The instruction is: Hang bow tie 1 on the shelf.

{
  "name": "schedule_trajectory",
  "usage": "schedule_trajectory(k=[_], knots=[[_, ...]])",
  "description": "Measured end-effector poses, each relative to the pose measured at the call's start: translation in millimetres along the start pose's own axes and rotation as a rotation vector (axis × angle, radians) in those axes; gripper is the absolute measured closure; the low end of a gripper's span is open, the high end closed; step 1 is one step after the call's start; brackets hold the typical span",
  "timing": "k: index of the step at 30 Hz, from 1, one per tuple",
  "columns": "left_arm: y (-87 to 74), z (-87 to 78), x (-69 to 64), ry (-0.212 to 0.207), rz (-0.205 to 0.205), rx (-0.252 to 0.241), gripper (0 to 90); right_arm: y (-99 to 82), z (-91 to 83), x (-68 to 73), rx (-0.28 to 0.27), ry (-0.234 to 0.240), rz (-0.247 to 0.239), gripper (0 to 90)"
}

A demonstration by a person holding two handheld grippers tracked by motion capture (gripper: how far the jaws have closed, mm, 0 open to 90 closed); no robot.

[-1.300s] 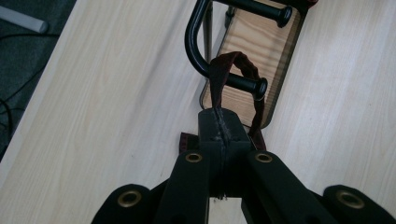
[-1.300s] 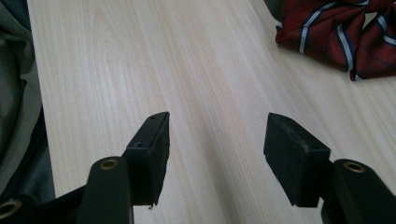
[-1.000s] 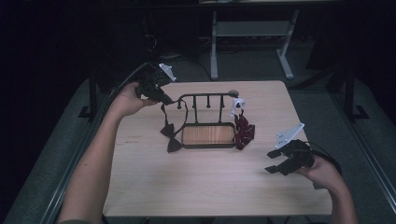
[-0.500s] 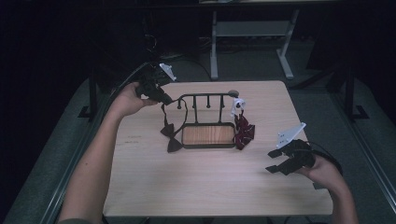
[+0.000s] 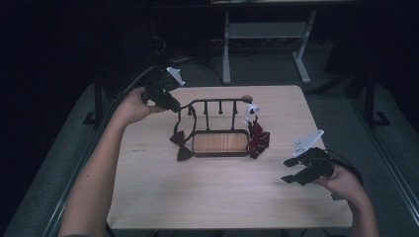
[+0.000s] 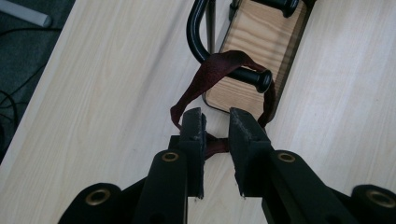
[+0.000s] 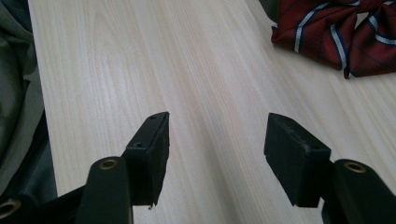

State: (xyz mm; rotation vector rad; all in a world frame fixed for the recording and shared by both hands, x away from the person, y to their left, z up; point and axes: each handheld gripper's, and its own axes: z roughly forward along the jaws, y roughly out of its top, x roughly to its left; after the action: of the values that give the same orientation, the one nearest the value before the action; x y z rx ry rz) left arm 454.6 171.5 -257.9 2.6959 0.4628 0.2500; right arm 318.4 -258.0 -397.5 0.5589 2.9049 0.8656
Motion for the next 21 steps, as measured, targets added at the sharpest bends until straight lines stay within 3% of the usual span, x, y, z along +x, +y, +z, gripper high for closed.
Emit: schedule_trajectory(k=[21], knots=[[-11.9, -3.9, -11.1, -0.031, 0.03, 0.006, 76.4, 2.8, 0.4, 1.5, -0.001, -0.002, -0.005, 39.2]])
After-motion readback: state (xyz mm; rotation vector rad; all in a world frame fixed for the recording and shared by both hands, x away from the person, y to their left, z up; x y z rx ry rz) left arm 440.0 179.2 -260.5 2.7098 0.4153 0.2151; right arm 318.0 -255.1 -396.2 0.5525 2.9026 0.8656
